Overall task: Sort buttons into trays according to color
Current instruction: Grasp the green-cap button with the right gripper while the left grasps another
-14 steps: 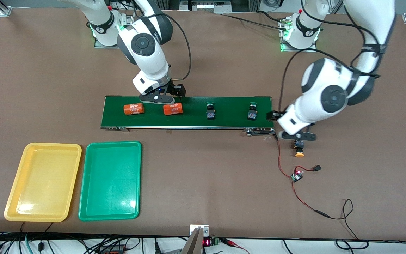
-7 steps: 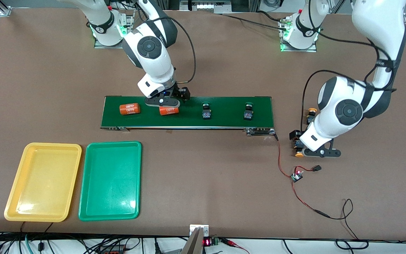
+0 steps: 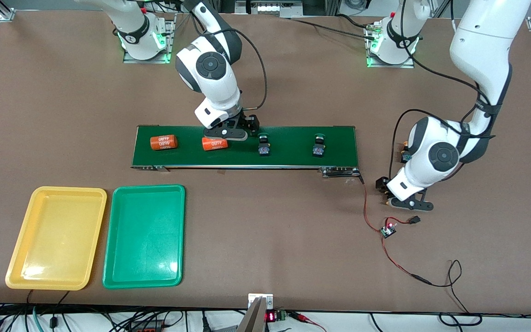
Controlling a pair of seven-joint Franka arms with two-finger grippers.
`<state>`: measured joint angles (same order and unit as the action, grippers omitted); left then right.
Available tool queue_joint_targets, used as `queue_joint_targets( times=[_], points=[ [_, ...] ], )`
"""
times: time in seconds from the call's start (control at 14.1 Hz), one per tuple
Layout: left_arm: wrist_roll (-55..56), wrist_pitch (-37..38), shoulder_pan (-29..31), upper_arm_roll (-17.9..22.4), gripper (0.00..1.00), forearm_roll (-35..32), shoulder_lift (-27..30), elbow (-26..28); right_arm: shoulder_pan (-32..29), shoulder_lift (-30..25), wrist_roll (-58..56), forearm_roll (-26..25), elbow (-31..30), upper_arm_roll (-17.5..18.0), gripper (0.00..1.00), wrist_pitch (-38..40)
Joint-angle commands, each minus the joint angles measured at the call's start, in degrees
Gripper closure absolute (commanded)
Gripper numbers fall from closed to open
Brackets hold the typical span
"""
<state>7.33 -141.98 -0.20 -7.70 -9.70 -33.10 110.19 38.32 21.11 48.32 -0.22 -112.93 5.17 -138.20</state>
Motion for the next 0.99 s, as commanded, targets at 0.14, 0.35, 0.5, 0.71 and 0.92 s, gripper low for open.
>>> queue_joint_targets(
  times=[0.14,0.35,0.5,0.71,0.92],
  points=[
    [-0.22,-0.15,-1.03,0.85,0.6,-0.49,-0.22,1.26,0.88,1.3,1.34,-1.01,1.49,-0.34,0.0,-0.93],
    [-0.22,1.78,-0.85,0.85,0.9,-0.49,0.66,0.99,0.88,1.66,1.34,-1.09,2.1,-0.34,0.0,-0.93],
    [0.22,2.66,-0.68,0.76,0.95,-0.49,2.41,0.64,1.32,2.09,1.42,-1.1,2.72,-0.42,0.0,-0.93],
    [1.71,12.21,-0.85,-1.25,0.95,-0.41,5.4,-2.51,2.02,3.94,1.51,-1.09,4.12,-0.6,0.0,-0.93],
    [8.19,24.25,-0.85,-5.72,0.93,2.48,7.34,-6.73,2.29,5.25,1.43,-1.88,4.3,-0.6,0.0,-2.15]
  ],
)
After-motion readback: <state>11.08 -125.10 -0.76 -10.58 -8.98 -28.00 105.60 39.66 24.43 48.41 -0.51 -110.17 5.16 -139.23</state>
